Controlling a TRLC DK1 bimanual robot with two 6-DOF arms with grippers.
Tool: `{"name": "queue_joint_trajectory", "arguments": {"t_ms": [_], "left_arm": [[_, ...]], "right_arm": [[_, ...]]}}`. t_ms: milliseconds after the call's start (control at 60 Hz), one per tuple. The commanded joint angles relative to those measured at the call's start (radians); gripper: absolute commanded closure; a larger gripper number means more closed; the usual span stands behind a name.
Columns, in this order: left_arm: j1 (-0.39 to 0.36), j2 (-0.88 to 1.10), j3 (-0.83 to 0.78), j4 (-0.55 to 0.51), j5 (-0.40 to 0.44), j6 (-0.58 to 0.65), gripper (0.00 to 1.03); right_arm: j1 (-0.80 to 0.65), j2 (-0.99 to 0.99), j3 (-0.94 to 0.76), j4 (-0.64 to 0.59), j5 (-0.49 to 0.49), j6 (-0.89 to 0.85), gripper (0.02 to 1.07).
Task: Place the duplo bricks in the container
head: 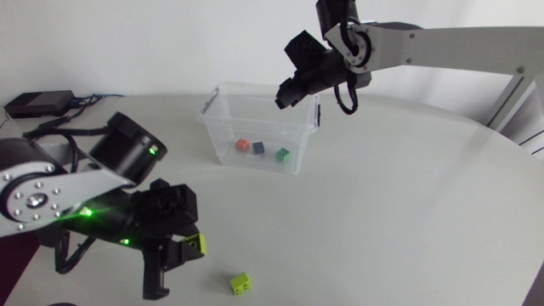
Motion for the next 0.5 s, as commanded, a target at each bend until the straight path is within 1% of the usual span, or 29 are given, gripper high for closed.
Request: {"name": "queue_joint_trajectory", "arguments": {"t_ms": [0,33,83,183,233,350,483], "left_arm": [[0.037,-0.012,0.058,-0.019,0.014,0.026,0.78],[0.061,-0.011,0.084,-0.016,0.025,0.026,0.79],[0.081,-0.005,0.110,-0.006,0.031,0.025,0.78],[0.112,0.018,0.160,0.012,0.045,0.019,0.78],[0.132,0.032,0.183,0.053,0.051,-0.004,0.78],[0.167,0.083,0.245,0.121,0.062,-0.035,0.78],[0.208,0.149,0.298,0.201,0.071,-0.078,0.78]], "right_arm": [[-0.011,0.051,0.041,0.022,0.011,0.021,0.79],[-0.010,0.065,0.053,0.025,0.018,0.021,0.72],[-0.011,0.083,0.072,0.024,0.034,0.020,0.56],[-0.016,0.117,0.115,0.005,0.044,0.020,0.16],[-0.017,0.120,0.122,-0.002,0.048,0.021,0.08],[-0.020,0.091,0.104,-0.002,0.048,0.021,0.07],[-0.022,0.013,0.024,-0.001,0.046,0.018,0.07]]}}
